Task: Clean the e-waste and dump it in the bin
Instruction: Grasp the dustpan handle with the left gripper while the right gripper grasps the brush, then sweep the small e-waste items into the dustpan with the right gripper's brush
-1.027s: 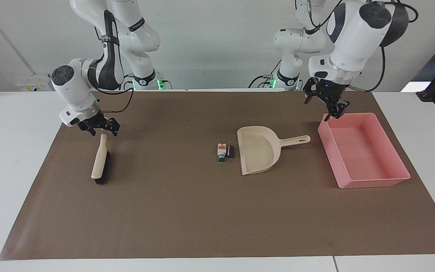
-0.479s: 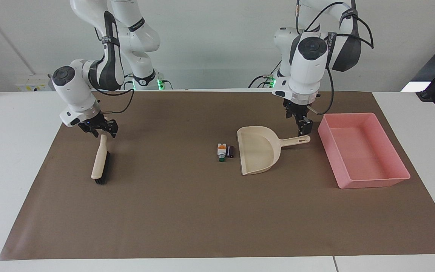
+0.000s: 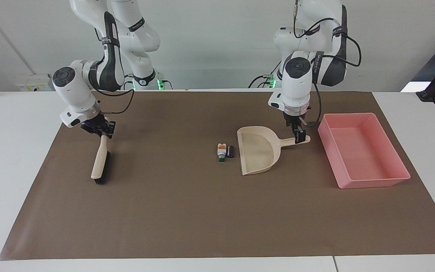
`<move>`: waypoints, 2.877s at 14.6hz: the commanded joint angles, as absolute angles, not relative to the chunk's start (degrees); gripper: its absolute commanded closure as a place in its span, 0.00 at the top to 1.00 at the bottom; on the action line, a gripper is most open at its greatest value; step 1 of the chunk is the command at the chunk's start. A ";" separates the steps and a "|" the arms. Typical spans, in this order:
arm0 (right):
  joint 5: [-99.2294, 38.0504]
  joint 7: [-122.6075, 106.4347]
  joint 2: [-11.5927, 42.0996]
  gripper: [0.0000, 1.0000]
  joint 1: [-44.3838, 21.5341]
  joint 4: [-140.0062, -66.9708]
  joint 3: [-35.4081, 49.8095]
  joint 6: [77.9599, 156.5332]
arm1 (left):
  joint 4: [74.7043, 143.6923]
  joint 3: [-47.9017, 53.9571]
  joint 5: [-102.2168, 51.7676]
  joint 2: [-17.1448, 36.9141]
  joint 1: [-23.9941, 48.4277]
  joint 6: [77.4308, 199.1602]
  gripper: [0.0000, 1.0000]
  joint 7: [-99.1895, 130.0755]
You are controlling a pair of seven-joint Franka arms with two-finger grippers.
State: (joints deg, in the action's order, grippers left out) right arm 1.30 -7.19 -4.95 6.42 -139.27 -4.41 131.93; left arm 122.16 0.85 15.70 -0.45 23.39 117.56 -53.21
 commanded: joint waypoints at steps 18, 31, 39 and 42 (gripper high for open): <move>3.25 19.21 -2.29 0.00 -29.15 -125.60 -3.34 113.55 | 130.25 0.18 17.67 1.05 22.94 128.32 0.61 -54.31; 7.91 36.29 12.28 0.00 -46.13 -114.10 -3.34 115.49 | 128.15 0.09 19.06 1.58 25.13 125.26 0.00 -53.44; -6.19 34.63 15.20 0.00 -46.49 -112.68 2.28 123.72 | 127.00 0.09 24.07 2.81 28.03 120.76 0.00 -50.10; -21.04 28.58 15.82 0.00 -46.58 -111.71 2.90 126.55 | 127.00 0.18 25.05 3.16 28.39 121.11 0.00 -50.97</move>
